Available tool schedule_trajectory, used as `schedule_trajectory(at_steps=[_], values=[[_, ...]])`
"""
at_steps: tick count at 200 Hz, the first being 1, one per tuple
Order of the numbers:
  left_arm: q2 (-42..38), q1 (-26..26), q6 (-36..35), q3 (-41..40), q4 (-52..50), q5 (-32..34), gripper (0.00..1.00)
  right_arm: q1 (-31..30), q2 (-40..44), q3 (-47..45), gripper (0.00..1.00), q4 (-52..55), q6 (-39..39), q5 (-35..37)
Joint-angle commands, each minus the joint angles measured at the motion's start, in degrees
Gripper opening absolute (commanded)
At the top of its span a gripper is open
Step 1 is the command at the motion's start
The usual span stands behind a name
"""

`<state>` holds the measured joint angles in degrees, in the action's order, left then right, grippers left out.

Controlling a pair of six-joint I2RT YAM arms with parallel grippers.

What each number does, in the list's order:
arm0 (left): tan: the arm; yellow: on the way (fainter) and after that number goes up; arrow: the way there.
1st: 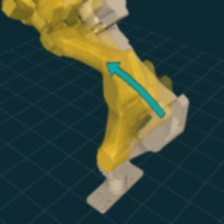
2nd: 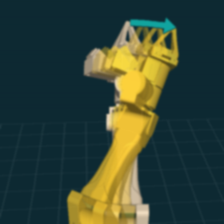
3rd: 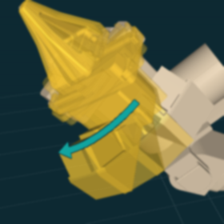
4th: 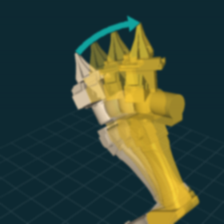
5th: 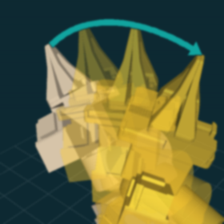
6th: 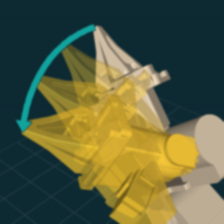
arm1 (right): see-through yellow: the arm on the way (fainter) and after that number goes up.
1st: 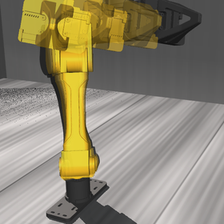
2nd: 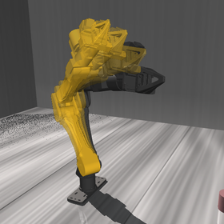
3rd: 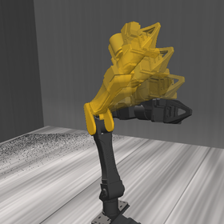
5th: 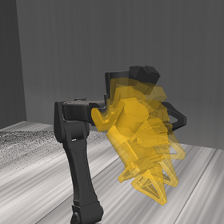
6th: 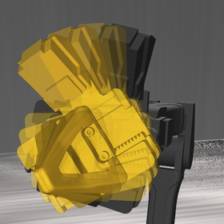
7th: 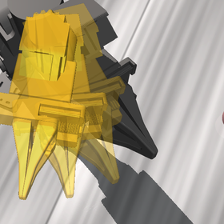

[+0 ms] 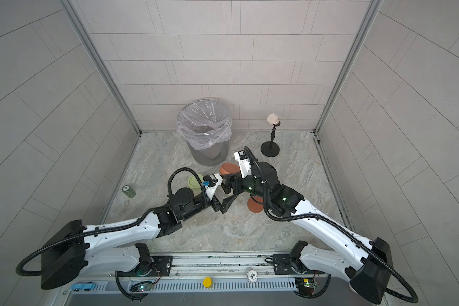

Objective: Empty moldy rice from jars
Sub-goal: Unscrew the lid from the jar.

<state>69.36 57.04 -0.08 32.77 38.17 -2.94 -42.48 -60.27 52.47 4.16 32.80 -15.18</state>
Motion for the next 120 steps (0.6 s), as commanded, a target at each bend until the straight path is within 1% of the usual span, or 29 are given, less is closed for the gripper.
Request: schedule_trajectory(at_steps=[1, 51, 60, 90, 103, 120], values=[[0.56, 0.41, -1.41, 1.77, 3.35, -1.81, 1.0, -0.42, 1.47, 1.33, 0.42, -5.49, 0.61, -0.55], [1.51, 0.38, -0.45, 1.0, 6.77, -1.3, 0.97, -0.47, 1.99, 1.07, 0.42, -5.31, 0.43, -0.37], [1.6, 0.42, -0.44, 0.89, 7.16, -1.19, 0.95, -0.45, 1.98, 0.95, 0.42, -5.31, 0.51, -0.29], [1.48, 0.41, -0.61, 0.81, 7.42, -0.82, 0.79, -0.42, 2.24, 0.69, 0.42, -5.28, 0.68, -0.15], [1.39, 0.37, -0.55, 0.52, 8.0, -0.27, 0.77, -0.45, 2.33, 0.56, 0.42, -5.22, 0.69, -0.09], [1.26, 0.36, -0.45, 0.45, 8.41, 0.42, 0.78, -0.42, 2.44, 0.32, 0.42, -5.13, 0.69, -0.07]])
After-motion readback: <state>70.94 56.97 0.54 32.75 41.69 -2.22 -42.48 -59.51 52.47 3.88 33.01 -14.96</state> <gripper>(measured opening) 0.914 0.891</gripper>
